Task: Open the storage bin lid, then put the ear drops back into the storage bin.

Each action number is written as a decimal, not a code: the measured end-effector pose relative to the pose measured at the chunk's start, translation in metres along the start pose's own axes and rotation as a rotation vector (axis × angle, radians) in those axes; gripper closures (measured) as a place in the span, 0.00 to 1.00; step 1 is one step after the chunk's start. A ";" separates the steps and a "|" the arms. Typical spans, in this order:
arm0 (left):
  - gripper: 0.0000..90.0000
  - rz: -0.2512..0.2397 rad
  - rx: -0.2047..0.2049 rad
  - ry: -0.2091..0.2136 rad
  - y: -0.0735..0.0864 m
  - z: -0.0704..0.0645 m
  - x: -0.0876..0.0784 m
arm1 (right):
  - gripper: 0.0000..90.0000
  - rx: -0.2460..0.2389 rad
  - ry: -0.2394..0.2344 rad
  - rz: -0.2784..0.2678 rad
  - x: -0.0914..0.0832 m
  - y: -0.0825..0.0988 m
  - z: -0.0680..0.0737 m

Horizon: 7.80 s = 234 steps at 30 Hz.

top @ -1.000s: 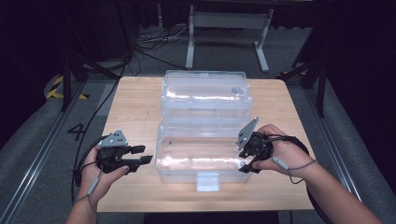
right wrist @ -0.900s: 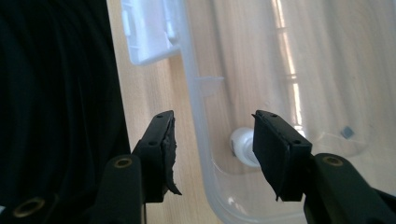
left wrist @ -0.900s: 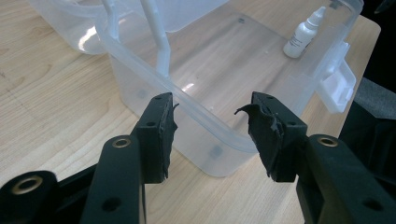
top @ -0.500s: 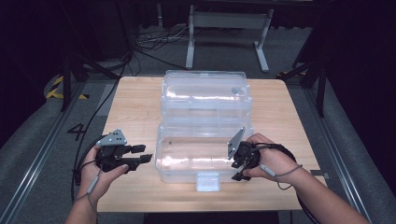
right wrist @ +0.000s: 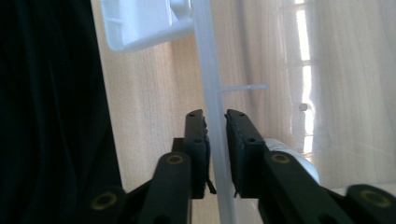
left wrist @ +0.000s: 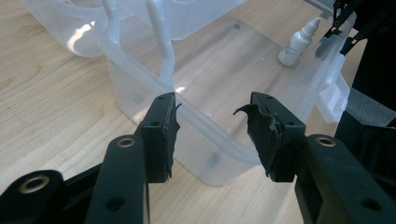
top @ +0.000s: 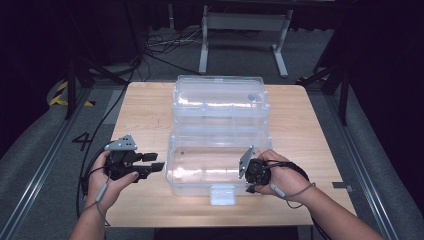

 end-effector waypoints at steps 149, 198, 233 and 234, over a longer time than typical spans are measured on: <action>0.95 0.325 0.456 0.140 -0.194 -0.050 0.096 | 0.90 0.056 0.024 -0.108 0.002 0.007 0.003; 0.97 0.352 0.519 0.189 -0.160 -0.084 0.089 | 0.90 0.053 0.099 -0.107 0.001 0.008 0.009; 0.98 0.399 0.531 0.229 -0.145 -0.095 0.093 | 0.90 0.051 0.127 -0.112 0.001 0.008 0.009; 0.98 0.399 0.531 0.229 -0.145 -0.095 0.093 | 0.90 0.051 0.127 -0.112 0.001 0.008 0.009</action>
Point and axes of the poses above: each handheld gripper's, and its own axes: x roughly forward along the jaws, y roughly out of its underside, z roughly to its left, the point moved 4 cm from there along x, roughly forward along the jaws, and after that the axes turned 5 degrees about z, right-handed, at the moved point
